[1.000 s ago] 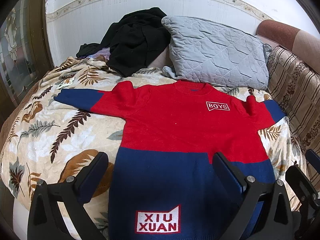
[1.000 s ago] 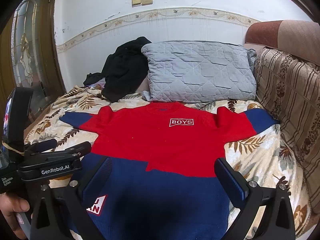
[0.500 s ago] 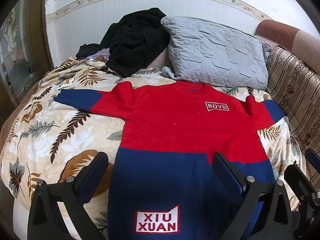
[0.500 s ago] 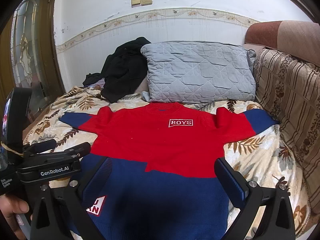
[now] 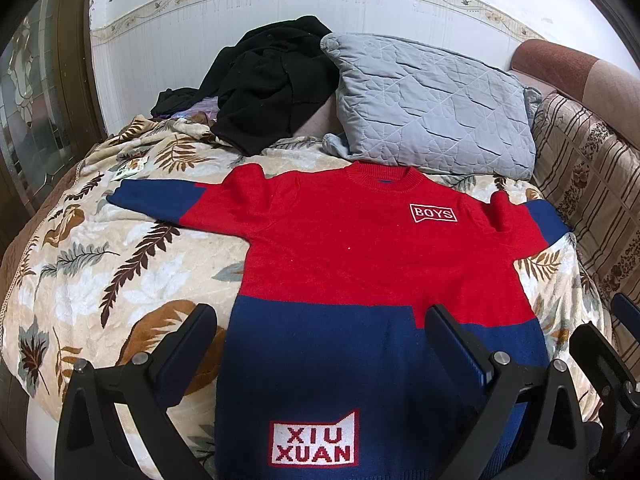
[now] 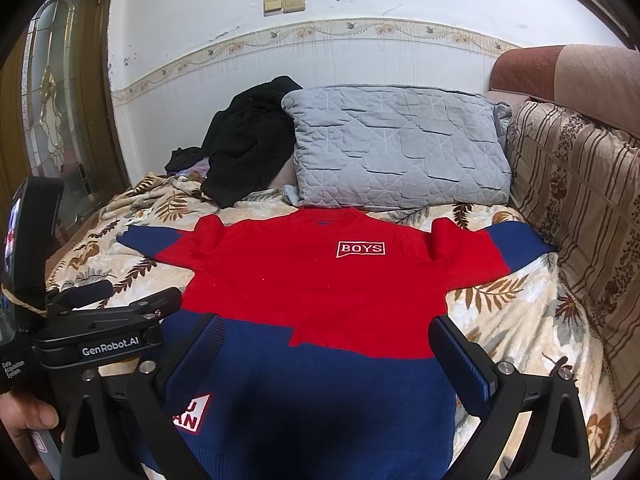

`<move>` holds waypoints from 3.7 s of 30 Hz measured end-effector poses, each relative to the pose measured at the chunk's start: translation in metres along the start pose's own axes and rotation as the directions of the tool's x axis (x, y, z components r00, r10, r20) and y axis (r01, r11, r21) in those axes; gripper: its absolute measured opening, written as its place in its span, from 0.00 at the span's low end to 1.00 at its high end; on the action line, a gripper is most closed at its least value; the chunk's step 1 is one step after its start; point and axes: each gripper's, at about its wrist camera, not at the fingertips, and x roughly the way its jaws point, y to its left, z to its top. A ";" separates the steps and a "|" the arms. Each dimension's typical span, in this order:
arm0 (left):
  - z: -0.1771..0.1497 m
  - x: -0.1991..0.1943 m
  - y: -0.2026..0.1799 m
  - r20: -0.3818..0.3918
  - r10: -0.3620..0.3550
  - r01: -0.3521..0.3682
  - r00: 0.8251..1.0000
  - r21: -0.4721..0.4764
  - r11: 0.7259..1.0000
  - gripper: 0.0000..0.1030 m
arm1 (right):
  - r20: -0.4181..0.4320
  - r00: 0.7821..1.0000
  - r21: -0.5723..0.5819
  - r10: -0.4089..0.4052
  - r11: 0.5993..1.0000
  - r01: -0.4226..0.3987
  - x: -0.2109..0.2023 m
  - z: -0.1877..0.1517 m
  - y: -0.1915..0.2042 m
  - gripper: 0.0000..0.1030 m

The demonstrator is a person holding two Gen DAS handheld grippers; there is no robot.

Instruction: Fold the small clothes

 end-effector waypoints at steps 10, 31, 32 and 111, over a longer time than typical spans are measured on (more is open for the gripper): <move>0.001 -0.001 -0.002 0.000 0.001 -0.001 1.000 0.002 1.000 1.00 | 0.000 1.000 -0.006 -0.002 1.000 0.002 0.001 0.000 -0.001 1.00; 0.018 0.118 0.195 -0.164 0.251 -0.292 0.954 -0.317 0.903 1.00 | -0.080 0.986 0.576 0.148 0.814 -0.075 0.104 -0.007 -0.241 1.00; 0.018 0.121 0.206 -0.160 0.267 -0.307 0.950 -0.339 0.889 1.00 | -0.075 0.983 0.652 0.167 0.755 -0.078 0.115 -0.007 -0.272 0.97; 0.122 0.258 0.027 -0.317 -0.185 0.111 0.930 -0.237 0.965 0.08 | 0.001 0.934 0.484 0.359 0.817 -0.314 0.218 -0.043 -0.121 0.87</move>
